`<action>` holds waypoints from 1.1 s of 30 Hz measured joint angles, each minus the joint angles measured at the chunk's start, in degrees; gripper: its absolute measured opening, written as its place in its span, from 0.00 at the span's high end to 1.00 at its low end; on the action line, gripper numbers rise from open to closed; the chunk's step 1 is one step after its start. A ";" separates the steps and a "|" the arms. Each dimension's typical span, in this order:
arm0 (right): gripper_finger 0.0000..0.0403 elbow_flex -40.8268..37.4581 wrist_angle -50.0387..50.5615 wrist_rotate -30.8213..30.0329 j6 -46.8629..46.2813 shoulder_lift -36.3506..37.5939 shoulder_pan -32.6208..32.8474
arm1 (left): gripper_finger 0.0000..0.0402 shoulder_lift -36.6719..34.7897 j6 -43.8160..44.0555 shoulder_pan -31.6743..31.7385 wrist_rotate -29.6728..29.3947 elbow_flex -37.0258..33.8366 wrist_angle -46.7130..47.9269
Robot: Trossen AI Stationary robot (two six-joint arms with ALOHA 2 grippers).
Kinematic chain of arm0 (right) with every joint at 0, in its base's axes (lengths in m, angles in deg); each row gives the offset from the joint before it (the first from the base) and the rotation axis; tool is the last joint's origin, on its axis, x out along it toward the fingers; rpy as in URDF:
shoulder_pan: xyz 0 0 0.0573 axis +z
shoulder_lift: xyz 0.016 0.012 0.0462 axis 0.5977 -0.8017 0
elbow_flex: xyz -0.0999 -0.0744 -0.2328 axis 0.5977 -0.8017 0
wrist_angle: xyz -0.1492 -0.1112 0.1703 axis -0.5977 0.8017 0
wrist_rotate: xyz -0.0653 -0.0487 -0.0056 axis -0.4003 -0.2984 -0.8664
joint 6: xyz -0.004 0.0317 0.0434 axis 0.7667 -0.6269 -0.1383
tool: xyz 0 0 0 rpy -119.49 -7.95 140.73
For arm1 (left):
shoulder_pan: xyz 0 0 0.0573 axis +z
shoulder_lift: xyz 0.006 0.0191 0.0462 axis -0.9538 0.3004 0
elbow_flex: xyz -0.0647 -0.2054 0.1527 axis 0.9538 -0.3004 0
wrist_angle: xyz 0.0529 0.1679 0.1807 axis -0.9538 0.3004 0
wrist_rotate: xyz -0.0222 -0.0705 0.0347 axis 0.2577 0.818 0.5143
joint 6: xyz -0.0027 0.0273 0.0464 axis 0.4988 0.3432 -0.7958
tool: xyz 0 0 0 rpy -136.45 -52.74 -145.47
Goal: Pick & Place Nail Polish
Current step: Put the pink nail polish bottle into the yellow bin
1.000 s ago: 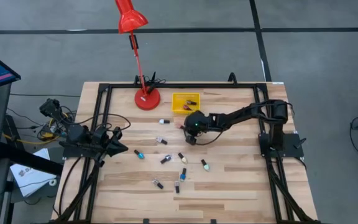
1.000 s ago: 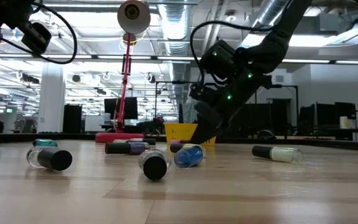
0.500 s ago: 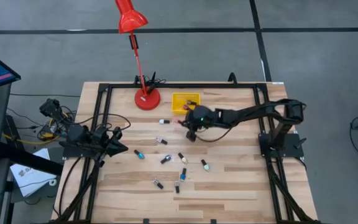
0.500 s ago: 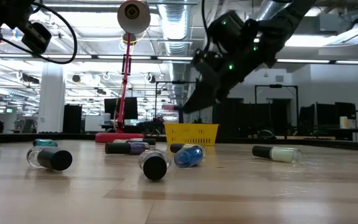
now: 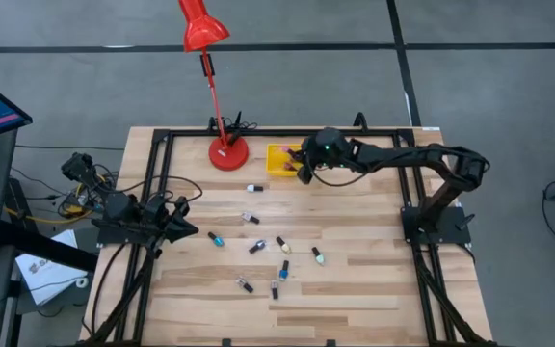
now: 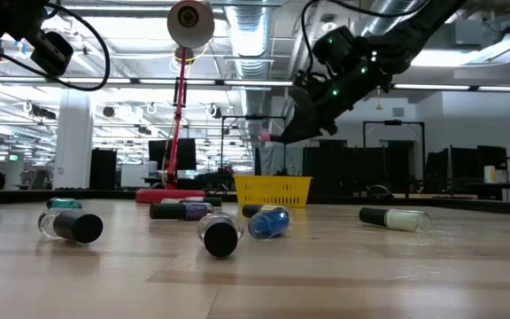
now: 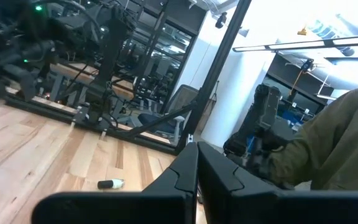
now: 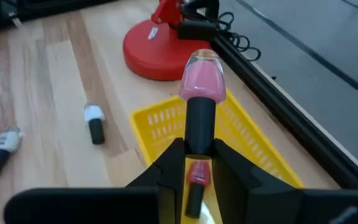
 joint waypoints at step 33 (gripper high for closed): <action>0.87 26.17 31.35 6.51 11.38 -17.16 -4.41 | 1.00 0.00 0.01 -0.01 -0.01 0.00 -1.07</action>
